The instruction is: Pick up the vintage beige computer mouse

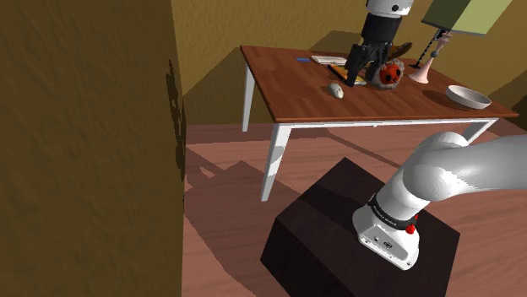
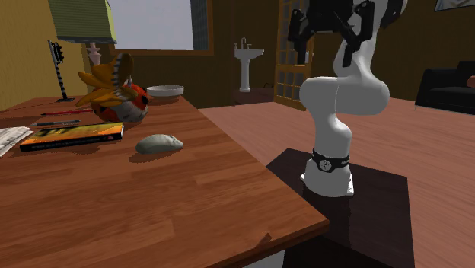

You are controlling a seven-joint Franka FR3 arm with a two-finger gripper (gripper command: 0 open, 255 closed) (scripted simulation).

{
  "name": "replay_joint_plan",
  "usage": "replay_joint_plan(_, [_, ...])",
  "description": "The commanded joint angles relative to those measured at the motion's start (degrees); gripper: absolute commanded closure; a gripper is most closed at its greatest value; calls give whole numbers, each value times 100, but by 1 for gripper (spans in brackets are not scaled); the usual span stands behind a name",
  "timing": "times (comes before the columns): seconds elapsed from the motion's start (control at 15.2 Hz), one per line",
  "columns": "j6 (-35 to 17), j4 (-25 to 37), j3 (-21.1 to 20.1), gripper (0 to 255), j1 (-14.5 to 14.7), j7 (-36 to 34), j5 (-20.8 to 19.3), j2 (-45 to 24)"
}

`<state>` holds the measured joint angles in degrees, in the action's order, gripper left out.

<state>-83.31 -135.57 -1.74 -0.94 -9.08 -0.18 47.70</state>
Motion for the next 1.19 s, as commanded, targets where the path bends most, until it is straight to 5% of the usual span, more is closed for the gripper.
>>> replay_joint_plan(0.0, [0, 0, 0, 0, 0, 0, 0, 0])
replay_joint_plan(1.12, [-3219, -616, 1569, 0, -758, 1040, -1004, -1457])
